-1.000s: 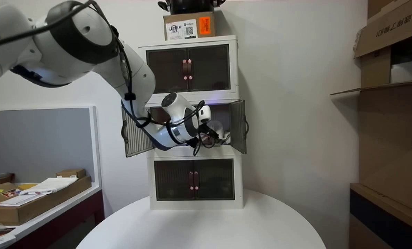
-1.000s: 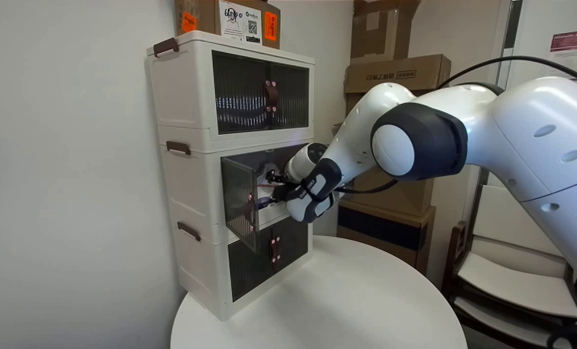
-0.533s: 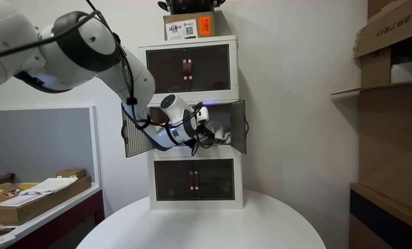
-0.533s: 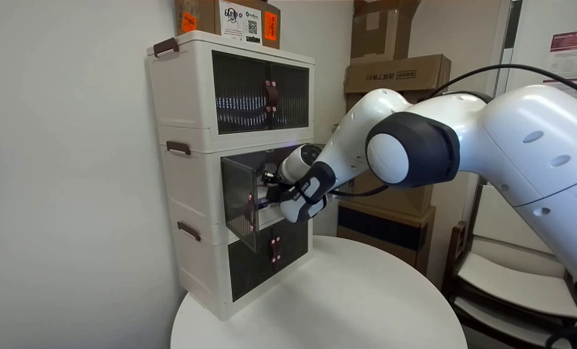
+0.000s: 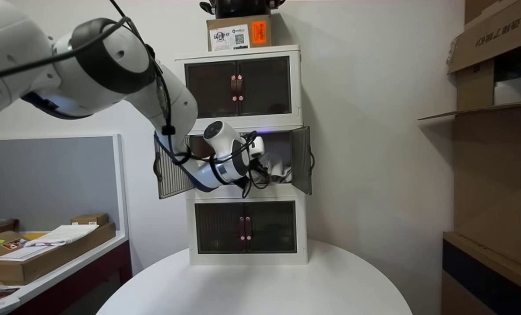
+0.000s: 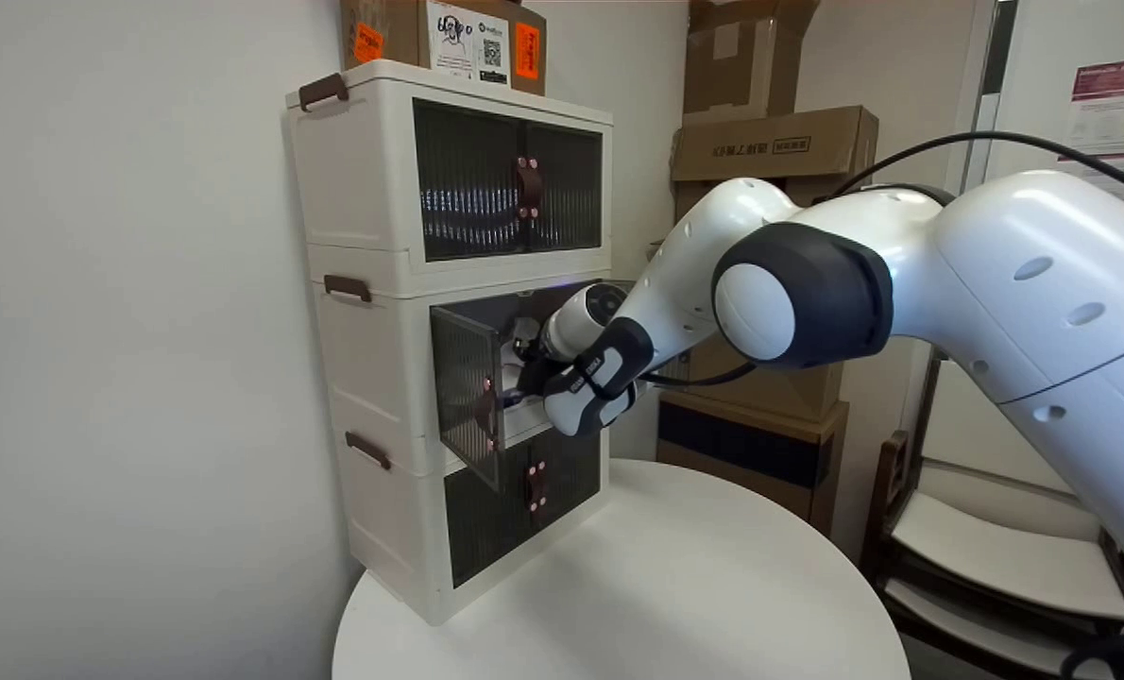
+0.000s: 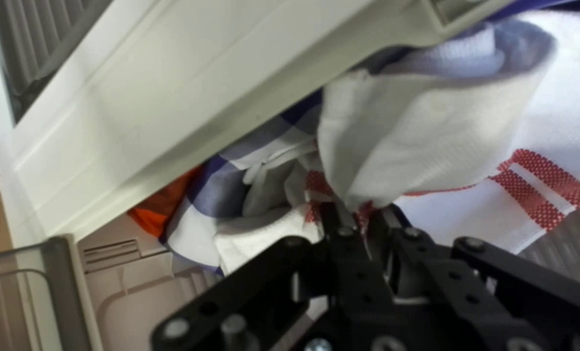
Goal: Remove one white towel from the middle cabinet
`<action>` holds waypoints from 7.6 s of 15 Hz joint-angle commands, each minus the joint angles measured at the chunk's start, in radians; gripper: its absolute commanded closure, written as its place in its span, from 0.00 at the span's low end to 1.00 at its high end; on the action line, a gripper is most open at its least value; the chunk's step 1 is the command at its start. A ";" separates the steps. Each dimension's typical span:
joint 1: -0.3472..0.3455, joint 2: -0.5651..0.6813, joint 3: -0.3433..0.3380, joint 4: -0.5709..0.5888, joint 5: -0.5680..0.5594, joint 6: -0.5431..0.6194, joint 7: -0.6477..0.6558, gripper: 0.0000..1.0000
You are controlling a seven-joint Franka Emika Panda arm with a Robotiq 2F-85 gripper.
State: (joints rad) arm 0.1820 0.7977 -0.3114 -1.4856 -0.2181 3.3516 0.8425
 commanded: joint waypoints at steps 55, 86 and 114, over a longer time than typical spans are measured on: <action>-0.653 -0.682 0.114 -1.231 0.032 0.164 -0.344 0.99; -1.051 -0.660 1.021 -0.976 0.117 -0.423 -0.779 0.00; -2.090 -0.469 2.068 -0.650 0.431 -0.872 -1.338 0.00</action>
State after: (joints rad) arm -2.0260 0.2343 1.8507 -2.1273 0.3588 2.4481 -0.5900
